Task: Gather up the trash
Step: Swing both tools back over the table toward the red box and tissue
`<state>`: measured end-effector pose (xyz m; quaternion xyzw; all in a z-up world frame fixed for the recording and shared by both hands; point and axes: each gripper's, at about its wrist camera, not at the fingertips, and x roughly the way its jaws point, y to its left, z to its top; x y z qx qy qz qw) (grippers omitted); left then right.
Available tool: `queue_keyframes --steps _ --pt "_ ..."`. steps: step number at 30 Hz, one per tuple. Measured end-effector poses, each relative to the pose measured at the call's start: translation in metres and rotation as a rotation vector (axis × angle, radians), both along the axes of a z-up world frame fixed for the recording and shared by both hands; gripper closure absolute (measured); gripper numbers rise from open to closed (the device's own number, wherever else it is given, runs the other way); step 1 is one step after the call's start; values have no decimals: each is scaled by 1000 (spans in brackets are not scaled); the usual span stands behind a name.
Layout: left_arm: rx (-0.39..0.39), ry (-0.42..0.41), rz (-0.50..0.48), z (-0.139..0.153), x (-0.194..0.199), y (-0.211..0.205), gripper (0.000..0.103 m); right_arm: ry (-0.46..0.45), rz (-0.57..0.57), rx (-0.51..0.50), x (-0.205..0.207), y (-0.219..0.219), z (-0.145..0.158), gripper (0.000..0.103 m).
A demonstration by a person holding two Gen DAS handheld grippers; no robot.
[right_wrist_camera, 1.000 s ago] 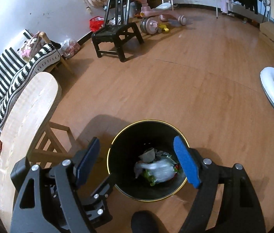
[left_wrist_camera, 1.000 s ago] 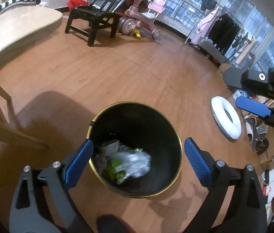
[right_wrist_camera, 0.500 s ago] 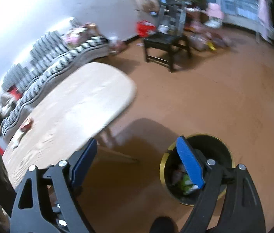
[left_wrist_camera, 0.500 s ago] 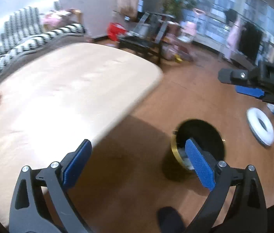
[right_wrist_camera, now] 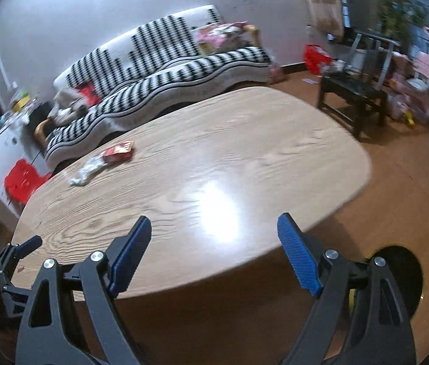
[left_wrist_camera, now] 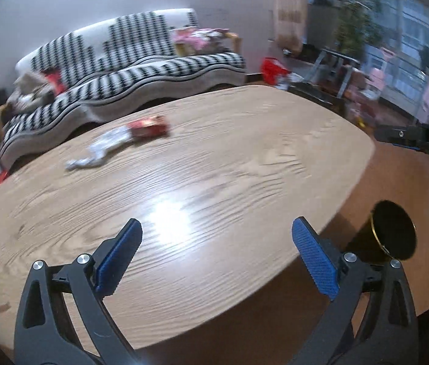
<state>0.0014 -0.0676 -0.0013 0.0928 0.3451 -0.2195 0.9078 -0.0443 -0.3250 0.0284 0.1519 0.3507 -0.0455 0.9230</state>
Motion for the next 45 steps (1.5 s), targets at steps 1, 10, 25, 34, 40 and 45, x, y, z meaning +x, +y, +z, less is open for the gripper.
queue_keyframes --steps 1,10,25,34,40,45 --pt "-6 6 24 1 2 13 7 1 11 -1 6 9 0 19" --pt "-14 2 122 1 11 78 7 17 106 -9 46 73 -9 19" --pt "-8 -1 136 -1 15 86 7 29 155 -10 62 94 -15 18" --pt "4 6 142 -3 18 85 7 34 165 -14 63 98 -17 18" --pt "1 27 192 -8 47 96 7 69 211 -51 75 112 -29 17" --pt "20 75 256 -20 108 104 7 99 227 -87 89 115 -39 17"
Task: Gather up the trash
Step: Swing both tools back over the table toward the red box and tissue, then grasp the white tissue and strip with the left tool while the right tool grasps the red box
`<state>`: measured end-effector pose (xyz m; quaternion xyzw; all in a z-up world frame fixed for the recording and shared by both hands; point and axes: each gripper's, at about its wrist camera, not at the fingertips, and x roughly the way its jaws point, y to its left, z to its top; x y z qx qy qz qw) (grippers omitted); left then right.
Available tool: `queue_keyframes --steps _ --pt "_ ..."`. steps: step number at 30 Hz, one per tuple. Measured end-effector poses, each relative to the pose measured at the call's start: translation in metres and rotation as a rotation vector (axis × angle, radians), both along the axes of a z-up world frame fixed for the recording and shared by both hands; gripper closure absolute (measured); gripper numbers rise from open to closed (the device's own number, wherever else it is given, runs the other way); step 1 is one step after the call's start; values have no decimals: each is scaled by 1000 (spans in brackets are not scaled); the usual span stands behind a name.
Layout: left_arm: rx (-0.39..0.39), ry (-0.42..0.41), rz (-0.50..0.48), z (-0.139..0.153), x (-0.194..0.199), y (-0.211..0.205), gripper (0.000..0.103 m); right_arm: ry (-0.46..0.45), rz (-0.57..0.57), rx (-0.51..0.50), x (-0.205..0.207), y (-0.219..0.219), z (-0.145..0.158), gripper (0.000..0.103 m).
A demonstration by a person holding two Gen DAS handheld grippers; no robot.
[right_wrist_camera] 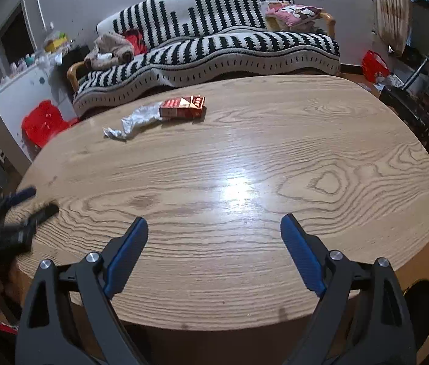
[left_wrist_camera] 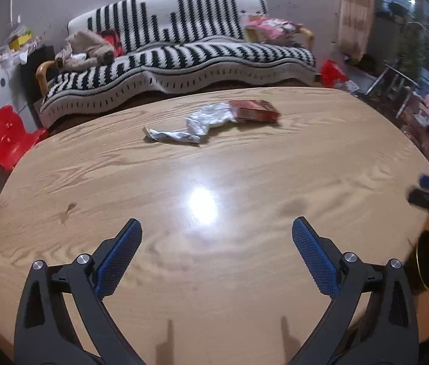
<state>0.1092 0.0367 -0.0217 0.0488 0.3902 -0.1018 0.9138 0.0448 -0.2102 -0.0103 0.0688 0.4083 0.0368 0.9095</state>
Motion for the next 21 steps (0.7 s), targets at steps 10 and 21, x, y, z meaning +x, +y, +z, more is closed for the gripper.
queue_keyframes --steps 10,21 --pt "-131 155 159 -46 157 22 7 38 -17 72 16 -23 -11 17" --pt "-30 140 34 -48 231 -16 7 50 15 11 67 -21 -21 17"
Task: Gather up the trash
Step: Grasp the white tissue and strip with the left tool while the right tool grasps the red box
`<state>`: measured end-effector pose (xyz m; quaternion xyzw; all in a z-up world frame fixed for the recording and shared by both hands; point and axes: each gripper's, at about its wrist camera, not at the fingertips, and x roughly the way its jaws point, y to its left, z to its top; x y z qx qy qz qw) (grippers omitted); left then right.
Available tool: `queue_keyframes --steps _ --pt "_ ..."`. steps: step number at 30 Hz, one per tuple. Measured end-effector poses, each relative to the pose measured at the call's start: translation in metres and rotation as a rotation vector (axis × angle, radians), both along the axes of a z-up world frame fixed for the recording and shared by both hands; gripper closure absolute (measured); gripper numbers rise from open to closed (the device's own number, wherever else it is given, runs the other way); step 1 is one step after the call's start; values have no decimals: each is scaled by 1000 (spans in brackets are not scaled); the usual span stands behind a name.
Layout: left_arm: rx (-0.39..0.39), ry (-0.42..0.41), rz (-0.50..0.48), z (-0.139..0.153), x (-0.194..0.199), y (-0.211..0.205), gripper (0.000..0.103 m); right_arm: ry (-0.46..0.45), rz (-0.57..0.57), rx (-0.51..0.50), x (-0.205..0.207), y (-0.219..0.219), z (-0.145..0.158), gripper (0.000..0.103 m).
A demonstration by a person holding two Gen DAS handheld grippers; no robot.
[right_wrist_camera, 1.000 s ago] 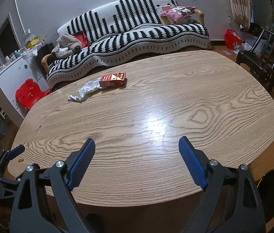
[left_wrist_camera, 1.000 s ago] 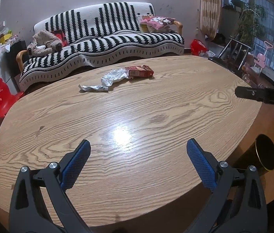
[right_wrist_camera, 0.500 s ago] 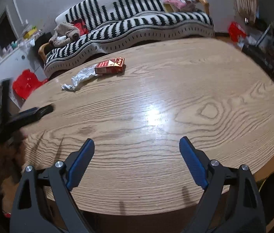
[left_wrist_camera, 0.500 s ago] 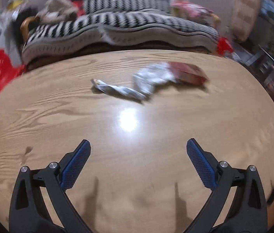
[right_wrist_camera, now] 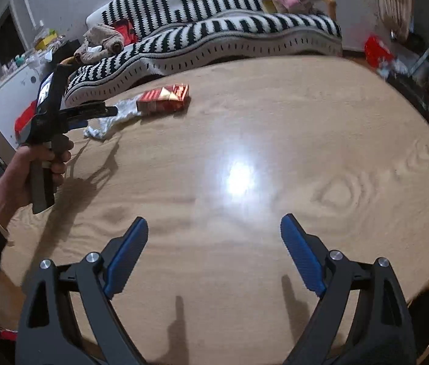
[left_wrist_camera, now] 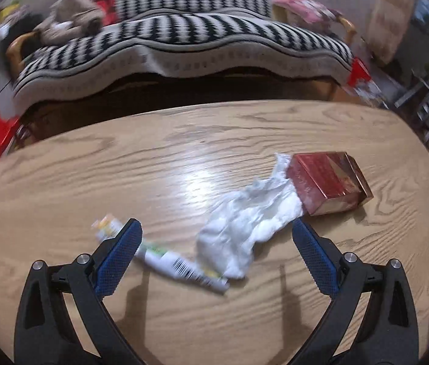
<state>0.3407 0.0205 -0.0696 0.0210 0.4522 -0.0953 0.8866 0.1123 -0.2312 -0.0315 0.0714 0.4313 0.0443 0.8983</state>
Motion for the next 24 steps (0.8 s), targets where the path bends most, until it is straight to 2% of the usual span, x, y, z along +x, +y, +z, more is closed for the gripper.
queue_keyframes --steps 3,8,11,13,14,16,18,19,24 --pt "45 3 -43 -10 8 -8 7 28 19 58 56 7 0 17" --pt "66 19 -91 -25 13 -10 7 28 55 73 147 35 6 17" --pt "48 -1 -104 -23 14 -11 10 78 63 138 195 50 -4 16" --pt "48 -19 -115 -20 14 -15 28 114 52 175 216 55 -15 15" --pt "55 -27 -125 -19 13 -17 33 135 47 185 226 58 -23 15" --pt "60 -35 -161 -17 7 -24 56 164 27 193 240 64 -33 15" --pt "61 -32 -180 -16 2 -28 74 165 16 207 247 66 -37 15" --pt "43 -31 -182 -15 0 -28 78 166 13 210 251 69 -38 15" --pt "10 -32 -169 -12 -11 -17 89 184 11 209 259 79 -50 15"
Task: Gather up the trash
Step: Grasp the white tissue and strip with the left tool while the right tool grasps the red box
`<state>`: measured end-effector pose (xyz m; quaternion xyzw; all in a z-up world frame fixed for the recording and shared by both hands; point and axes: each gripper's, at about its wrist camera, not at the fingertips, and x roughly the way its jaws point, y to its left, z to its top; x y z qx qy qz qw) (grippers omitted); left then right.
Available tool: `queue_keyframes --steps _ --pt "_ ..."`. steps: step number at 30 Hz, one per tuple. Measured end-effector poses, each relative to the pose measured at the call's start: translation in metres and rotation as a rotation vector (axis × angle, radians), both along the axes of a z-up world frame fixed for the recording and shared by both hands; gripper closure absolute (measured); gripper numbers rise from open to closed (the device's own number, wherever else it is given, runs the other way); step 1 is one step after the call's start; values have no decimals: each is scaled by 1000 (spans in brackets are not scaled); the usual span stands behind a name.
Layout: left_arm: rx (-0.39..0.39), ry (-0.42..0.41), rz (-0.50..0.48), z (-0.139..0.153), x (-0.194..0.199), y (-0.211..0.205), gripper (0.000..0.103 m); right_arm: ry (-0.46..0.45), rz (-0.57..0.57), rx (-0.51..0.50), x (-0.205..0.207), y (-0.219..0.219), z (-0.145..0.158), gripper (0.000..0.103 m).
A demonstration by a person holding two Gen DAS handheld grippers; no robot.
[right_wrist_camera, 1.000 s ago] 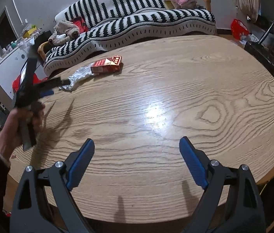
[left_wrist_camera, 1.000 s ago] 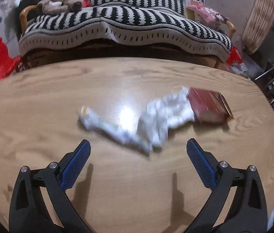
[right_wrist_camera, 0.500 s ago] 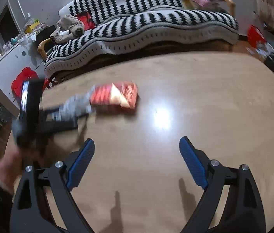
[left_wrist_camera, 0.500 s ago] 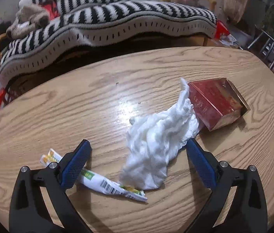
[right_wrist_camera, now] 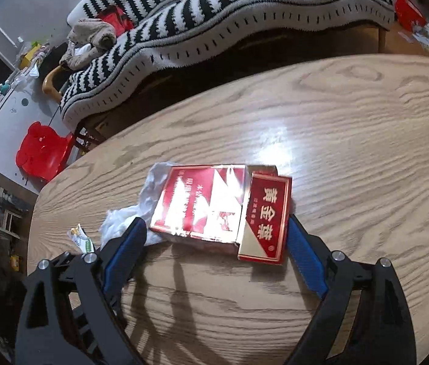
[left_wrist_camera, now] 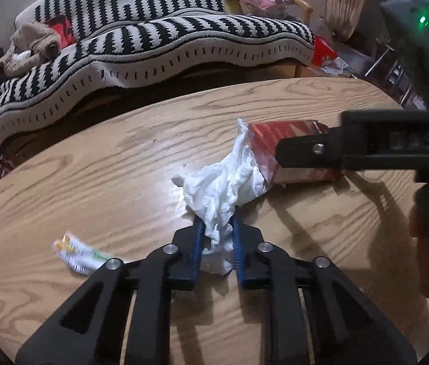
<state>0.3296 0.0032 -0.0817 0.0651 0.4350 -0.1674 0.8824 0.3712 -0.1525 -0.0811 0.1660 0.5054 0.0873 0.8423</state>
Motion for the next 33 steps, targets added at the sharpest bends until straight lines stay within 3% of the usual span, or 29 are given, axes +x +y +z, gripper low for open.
queue_keyframes --steps 1,2,3,9,13,16,17,18,20,21,22,30,32,33 --pt "-10 1 5 2 -3 4 90 -6 1 -6 -1 1 0 16" --pt "-25 3 7 4 -8 9 90 -11 0 -11 -2 2 0 26" --pt "-30 2 10 7 -13 13 90 -14 -3 -14 -3 2 0 47" --pt "-61 5 135 17 -30 56 90 -16 3 14 -6 4 -2 58" --pt "-120 57 222 10 -30 82 90 -4 11 14 -14 8 -1 58" --pt "-190 91 261 11 -28 88 88 5 24 -3 -18 14 1 49" --pt "-194 102 272 11 -27 87 87 8 24 -5 -19 16 1 41" --pt "-194 110 288 11 -25 85 79 12 22 2 -21 17 2 34" --pt "-189 123 302 8 -24 81 59 15 21 6 -23 20 2 33" --pt "-182 119 315 8 -23 78 41 14 22 2 -24 20 2 32" --pt "-172 109 326 8 -21 76 35 13 24 -1 -24 21 2 32" --pt "-108 104 357 0 -6 56 39 -1 34 -45 -19 27 2 30" --pt "-76 86 368 -1 -4 53 54 -11 47 -78 -16 34 1 28" --pt "-56 76 368 -2 -3 52 67 -17 56 -105 -17 38 1 27"
